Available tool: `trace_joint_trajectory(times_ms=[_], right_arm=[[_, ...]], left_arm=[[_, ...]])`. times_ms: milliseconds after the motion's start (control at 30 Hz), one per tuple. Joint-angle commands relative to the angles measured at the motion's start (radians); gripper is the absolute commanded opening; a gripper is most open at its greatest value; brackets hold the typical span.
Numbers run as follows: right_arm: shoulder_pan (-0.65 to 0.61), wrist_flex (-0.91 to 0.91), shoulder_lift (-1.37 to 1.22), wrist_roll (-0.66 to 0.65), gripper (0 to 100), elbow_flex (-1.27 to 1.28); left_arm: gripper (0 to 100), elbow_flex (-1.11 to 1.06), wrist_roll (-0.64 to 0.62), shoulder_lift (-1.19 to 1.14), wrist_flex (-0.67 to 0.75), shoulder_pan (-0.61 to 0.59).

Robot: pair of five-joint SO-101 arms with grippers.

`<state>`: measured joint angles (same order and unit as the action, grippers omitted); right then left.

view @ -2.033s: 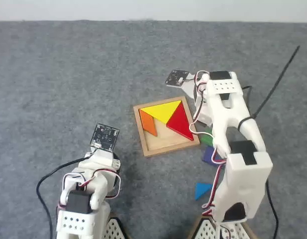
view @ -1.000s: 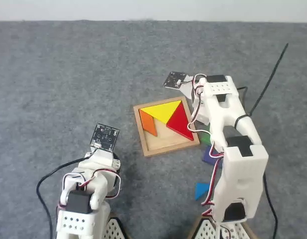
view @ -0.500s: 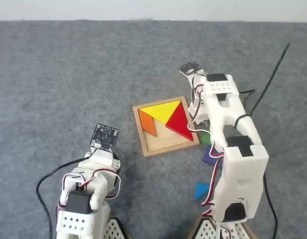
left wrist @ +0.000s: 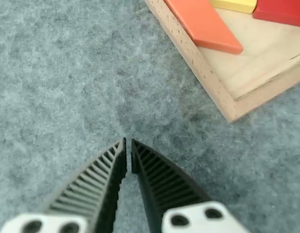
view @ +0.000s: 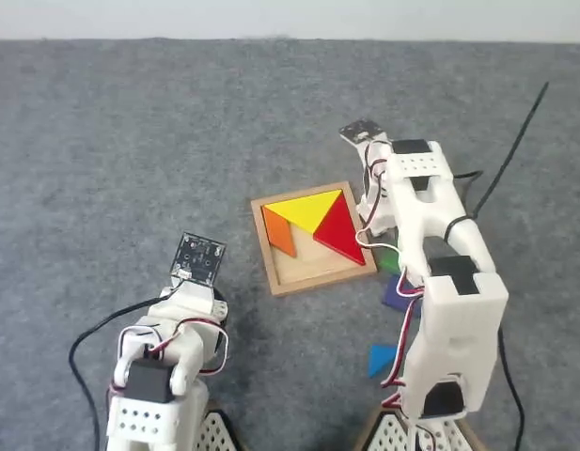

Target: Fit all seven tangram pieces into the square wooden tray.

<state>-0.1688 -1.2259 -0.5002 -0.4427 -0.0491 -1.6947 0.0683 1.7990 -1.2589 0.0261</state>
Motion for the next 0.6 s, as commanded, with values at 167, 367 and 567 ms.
trace_joint_trajectory(times_ms=[167,367,567], right_arm=[[-0.027,0.041,0.061,-0.115,30.9,-0.043],[-0.047,0.114,0.038,-0.146,30.7,0.015],[-0.042,0.122,0.007,-0.160,29.6,0.038]], left_arm=[[2,0.010,0.003,0.018,-0.003,-0.003],[2,0.010,0.003,0.018,-0.003,-0.003],[2,0.010,0.003,0.018,-0.003,-0.003]])
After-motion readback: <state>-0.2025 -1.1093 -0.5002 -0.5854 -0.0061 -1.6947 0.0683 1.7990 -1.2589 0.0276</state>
